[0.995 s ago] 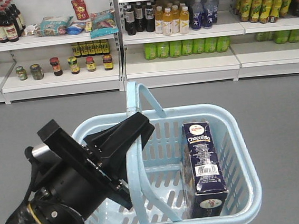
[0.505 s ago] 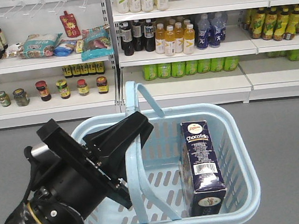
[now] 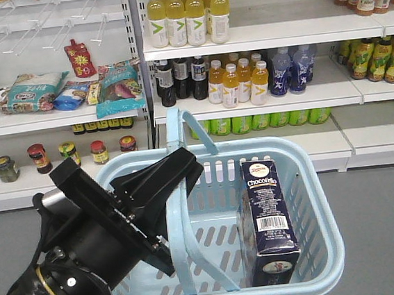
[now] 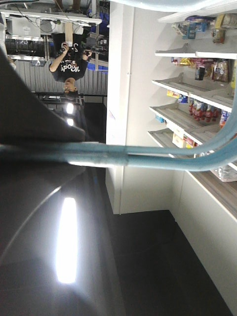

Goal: Left arm holds basket, right arm returns cookies

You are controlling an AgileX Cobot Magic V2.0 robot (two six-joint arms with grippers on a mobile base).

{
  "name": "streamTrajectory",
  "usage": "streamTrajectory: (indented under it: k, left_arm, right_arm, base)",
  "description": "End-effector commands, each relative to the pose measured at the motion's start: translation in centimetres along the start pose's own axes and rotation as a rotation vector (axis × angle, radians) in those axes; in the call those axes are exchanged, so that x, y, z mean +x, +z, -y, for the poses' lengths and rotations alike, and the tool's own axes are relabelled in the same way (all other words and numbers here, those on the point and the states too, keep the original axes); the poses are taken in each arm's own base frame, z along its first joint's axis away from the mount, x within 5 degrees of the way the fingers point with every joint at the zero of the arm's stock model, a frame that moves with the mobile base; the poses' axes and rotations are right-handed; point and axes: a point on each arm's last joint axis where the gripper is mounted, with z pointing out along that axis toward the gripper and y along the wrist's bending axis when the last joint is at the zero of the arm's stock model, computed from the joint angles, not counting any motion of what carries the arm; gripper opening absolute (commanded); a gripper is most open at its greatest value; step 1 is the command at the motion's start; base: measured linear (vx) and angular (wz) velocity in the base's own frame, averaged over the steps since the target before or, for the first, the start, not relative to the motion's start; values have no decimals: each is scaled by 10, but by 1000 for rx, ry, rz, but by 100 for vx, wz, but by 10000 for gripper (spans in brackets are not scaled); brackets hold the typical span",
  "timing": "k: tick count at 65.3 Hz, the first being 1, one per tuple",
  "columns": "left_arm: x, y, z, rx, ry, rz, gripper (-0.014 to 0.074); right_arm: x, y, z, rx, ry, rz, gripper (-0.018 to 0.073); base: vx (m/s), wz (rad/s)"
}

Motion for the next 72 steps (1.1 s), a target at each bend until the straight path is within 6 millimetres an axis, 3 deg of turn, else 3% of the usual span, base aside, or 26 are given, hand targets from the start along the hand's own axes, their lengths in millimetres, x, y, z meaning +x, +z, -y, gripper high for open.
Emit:
streamTrajectory:
  k: [1,72]
  left_arm:
    - [8,2,27,196,-8,-51,-3]
    - [8,2,27,196,-8,-51,-3]
  right_arm:
    - [-1,0,0,1,-11,66,-6]
    - [-1,0,0,1,-11,66,-6]
  base:
    - [53,-3]
    - [43,2]
